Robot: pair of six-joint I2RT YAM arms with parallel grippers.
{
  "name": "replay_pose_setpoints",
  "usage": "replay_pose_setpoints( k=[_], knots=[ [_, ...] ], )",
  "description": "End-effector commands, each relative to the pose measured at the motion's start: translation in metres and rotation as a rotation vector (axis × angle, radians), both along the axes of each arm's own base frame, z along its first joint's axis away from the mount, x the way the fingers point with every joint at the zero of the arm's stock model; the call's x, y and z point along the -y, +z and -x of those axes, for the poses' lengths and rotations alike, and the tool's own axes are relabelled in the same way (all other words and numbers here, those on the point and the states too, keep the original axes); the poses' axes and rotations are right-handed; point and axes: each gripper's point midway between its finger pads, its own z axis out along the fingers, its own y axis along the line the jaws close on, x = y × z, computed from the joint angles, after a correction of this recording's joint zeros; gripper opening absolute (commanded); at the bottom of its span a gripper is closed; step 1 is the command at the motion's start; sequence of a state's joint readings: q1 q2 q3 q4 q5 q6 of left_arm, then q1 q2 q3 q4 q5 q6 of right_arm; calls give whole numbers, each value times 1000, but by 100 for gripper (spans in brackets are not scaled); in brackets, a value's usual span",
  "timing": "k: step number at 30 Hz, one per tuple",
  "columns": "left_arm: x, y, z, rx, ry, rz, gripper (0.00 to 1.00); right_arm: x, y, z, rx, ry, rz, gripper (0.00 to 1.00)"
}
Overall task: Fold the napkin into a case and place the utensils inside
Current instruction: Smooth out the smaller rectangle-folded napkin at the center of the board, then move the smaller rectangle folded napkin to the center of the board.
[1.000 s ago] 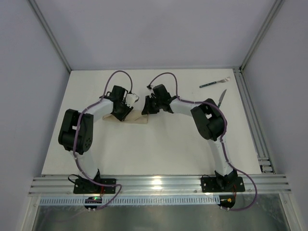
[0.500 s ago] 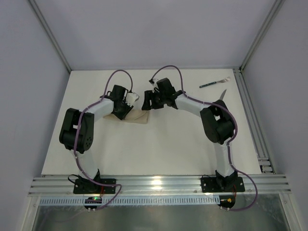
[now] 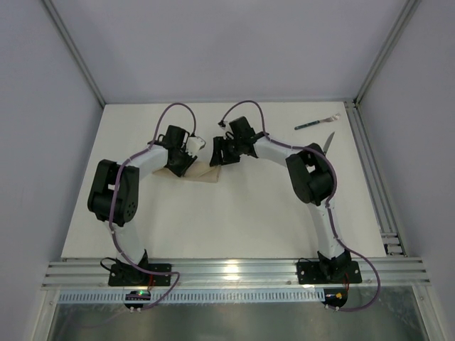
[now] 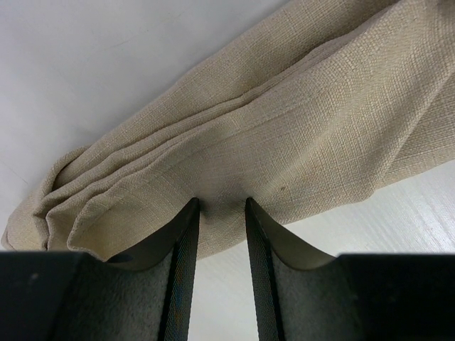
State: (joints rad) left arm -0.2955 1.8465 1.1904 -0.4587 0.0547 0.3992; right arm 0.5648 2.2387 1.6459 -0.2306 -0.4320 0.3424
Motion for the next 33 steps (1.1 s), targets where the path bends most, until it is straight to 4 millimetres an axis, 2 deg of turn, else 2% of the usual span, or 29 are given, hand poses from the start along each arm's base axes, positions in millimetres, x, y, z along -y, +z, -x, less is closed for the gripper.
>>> replay_pose_setpoints(
  k=[1,2,3,6,9,11,14,15,19,20,21,22,23,24,25,27,28,30,31,33],
  knots=[
    [4,-12,1,-24,-5,18,34,-10,-2,15,-47,42,-8,59],
    [4,-13,2,-27,-7,18,34,-10,-4,15,-53,40,-9,52],
    [5,-14,4,-31,-10,17,34,-10,-6,18,-57,41,-12,38],
    [4,-15,8,-36,-15,18,34,-8,-6,23,-62,49,-18,18],
    [7,-9,16,-50,-39,44,34,-8,-1,32,-70,67,-43,5],
    [16,-1,22,-55,-69,95,34,-8,7,39,-71,90,-67,4],
    [26,27,31,-32,-106,162,38,1,1,60,-107,109,-66,4],
    [28,45,35,-9,-119,186,40,3,1,64,-106,113,-71,4],
    [39,87,57,4,-181,280,44,20,-4,90,-122,113,-57,4],
    [36,95,60,10,-179,293,44,29,-16,102,-141,107,-37,4],
    [30,105,65,17,-163,302,45,32,-9,106,-128,102,-46,4],
    [30,109,68,19,-168,311,45,37,-10,112,-136,94,-46,4],
    [22,112,68,21,-145,313,45,46,-22,126,-161,79,-33,4],
    [17,113,69,24,-131,306,45,50,-16,130,-147,68,-37,4],
    [5,111,69,28,-97,295,45,61,-29,147,-179,60,-10,4],
    [-14,101,64,44,-38,235,46,67,-26,155,-167,33,-11,4],
    [-21,88,62,40,-14,213,46,73,-34,164,-172,20,-12,4],
    [-25,73,63,25,-13,184,46,78,-37,171,-183,-11,-14,4],
    [-25,62,64,2,-18,181,46,80,-39,180,-185,-10,-8,4],
    [-21,47,70,-43,-28,195,44,81,-42,185,-176,-17,11,4]
  ],
)
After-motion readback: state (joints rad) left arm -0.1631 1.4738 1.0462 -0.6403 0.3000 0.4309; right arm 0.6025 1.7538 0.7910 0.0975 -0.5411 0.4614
